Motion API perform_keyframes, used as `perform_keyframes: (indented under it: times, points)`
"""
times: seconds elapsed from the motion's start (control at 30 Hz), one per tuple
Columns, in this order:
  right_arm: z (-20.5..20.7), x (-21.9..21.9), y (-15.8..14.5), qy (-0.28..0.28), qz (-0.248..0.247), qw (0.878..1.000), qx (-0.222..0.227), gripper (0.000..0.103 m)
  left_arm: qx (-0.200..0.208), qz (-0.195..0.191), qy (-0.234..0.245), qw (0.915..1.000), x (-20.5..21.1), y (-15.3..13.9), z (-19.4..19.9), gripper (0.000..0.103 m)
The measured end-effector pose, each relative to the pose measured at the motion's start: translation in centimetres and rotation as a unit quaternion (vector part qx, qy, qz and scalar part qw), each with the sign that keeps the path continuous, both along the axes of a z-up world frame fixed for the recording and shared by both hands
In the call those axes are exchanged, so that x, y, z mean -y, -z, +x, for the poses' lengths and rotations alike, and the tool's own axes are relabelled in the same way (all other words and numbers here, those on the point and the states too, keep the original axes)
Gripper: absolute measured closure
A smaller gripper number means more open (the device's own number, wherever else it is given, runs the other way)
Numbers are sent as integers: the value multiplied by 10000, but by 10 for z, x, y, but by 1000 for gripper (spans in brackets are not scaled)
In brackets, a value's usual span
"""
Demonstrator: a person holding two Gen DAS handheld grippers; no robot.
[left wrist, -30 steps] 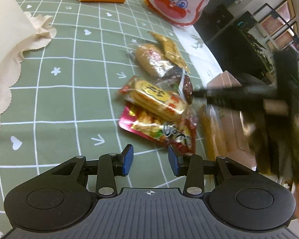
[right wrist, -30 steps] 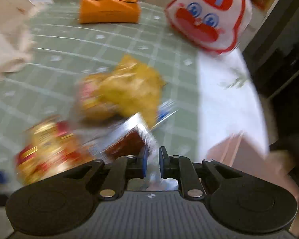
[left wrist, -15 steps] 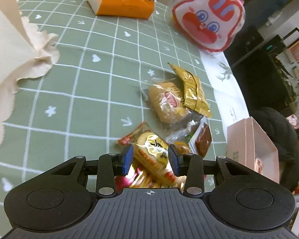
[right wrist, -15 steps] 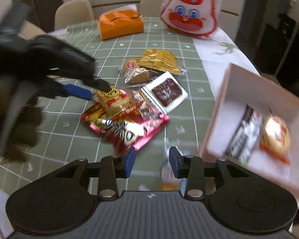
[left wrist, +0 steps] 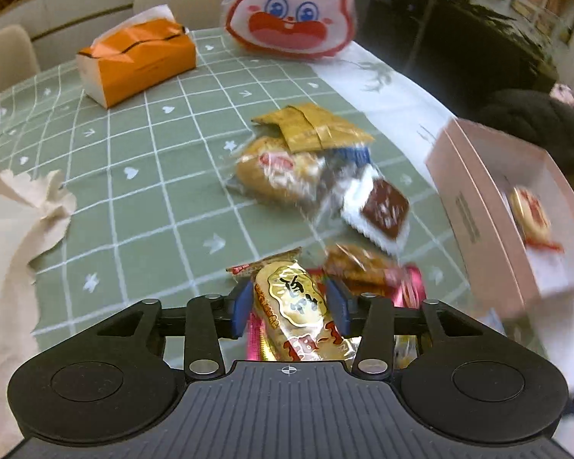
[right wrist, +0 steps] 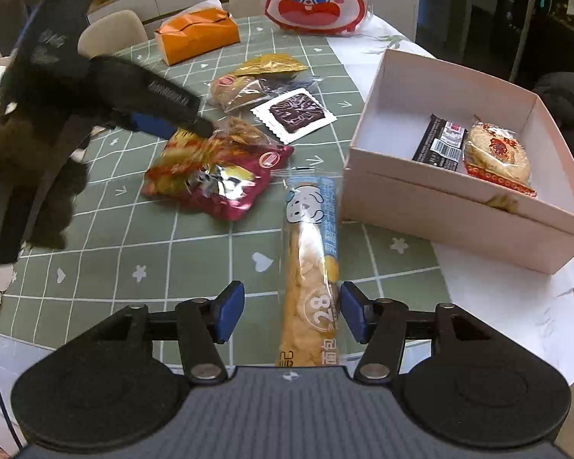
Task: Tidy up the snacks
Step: 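Grasp the yellow-wrapped cake with the left tool while the right tool grasps the long bread stick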
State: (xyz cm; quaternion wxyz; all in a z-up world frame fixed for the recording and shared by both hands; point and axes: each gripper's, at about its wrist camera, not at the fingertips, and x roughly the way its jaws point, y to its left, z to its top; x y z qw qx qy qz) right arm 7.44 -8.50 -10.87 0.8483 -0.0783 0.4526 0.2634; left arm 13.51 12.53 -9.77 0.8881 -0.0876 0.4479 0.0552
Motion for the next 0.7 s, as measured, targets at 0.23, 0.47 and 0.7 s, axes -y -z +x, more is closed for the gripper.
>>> perform_keyframes:
  times: [0.23, 0.47, 0.7]
  points:
    - [-5, -7, 3, -225, 155, 9996, -39, 46, -236, -371, 448, 9980, 7, -2, -55, 59]
    - [-5, 1, 12, -43, 475, 9985, -269, 34, -421, -260, 636, 9967, 27, 1, -90, 58]
    - [-12, -1, 15, -1, 764, 9953, -595, 0, -549, -360, 518, 9965, 31, 7, -104, 57]
